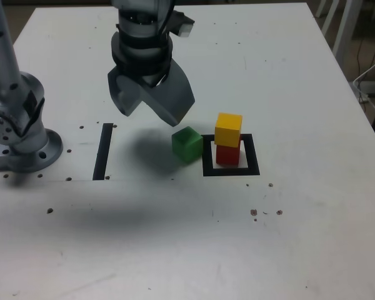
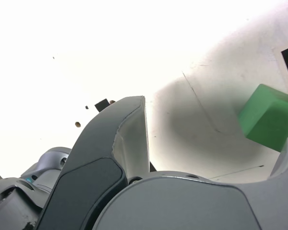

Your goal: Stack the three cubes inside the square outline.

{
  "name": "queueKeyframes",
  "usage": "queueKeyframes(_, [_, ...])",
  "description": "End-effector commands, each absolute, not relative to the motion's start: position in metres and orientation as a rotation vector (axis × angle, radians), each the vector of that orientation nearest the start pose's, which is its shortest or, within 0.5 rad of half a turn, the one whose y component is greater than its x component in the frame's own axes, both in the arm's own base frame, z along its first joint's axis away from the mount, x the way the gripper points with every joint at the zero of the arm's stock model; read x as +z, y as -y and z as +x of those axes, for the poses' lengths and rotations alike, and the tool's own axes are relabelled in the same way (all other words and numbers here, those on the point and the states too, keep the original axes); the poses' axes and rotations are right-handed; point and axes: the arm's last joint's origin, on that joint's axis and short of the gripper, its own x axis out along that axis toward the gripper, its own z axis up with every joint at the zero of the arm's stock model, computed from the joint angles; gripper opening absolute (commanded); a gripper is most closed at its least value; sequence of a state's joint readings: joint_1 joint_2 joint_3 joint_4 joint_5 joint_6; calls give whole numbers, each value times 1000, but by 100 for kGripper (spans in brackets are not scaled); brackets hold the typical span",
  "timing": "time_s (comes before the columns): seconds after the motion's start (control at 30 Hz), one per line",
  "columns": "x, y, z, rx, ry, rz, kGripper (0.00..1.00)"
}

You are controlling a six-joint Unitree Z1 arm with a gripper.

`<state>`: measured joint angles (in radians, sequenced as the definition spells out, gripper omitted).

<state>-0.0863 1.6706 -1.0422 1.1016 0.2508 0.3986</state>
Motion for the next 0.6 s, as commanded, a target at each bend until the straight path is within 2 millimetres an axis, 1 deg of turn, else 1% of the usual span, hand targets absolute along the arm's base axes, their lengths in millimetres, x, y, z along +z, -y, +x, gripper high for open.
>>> queueKeyframes(0.0, [253, 9, 226, -227, -1726, 598, 99])
queueKeyframes(0.17, [252, 17, 231, -253, -1734, 625, 99])
queueKeyframes(0.57, [250, 43, 242, -340, -1722, 689, 99])
